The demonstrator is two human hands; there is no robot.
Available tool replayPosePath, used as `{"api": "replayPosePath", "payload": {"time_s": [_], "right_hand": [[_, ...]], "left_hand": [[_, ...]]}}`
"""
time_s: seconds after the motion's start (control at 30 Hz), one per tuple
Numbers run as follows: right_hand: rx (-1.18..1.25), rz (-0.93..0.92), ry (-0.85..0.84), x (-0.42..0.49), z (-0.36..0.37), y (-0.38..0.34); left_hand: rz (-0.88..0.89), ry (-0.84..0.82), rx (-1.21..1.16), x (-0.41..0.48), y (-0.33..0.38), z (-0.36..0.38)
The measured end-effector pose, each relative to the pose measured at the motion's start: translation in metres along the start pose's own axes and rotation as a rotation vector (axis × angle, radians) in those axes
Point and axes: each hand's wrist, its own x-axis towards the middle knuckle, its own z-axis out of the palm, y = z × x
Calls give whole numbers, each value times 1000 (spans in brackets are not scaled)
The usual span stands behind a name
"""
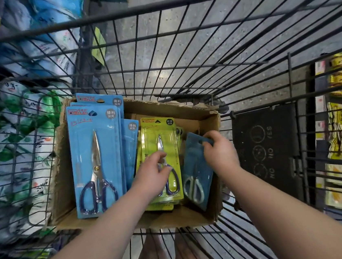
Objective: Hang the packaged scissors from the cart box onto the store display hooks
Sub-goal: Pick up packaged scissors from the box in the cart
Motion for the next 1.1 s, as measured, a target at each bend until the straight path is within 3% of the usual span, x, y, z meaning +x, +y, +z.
{"api": "replayPosePath", "payload": {"time_s": [0.13, 0.43, 0.53, 0.6, 0.8, 1.1], "right_hand": [[166, -56, 63, -11, -21, -9], [385, -156, -71, -20, -18, -37], [519, -108, -180, -20, -15, -38], [634, 18, -228, -19, -11, -32], [240, 247, -294, -14, 26, 6], [207, 150, -275, 14, 73, 11]], "left_hand": [[-24, -41, -178, -7, 13, 0], [-130, -139, -478, -13, 13, -8], [-172, -36, -569, -17, 11, -15], [-200, 76, -594, -20, 7, -24], [-187, 197, -557, -20, -8, -45], [-263, 188, -673, -5, -25, -35]]}}
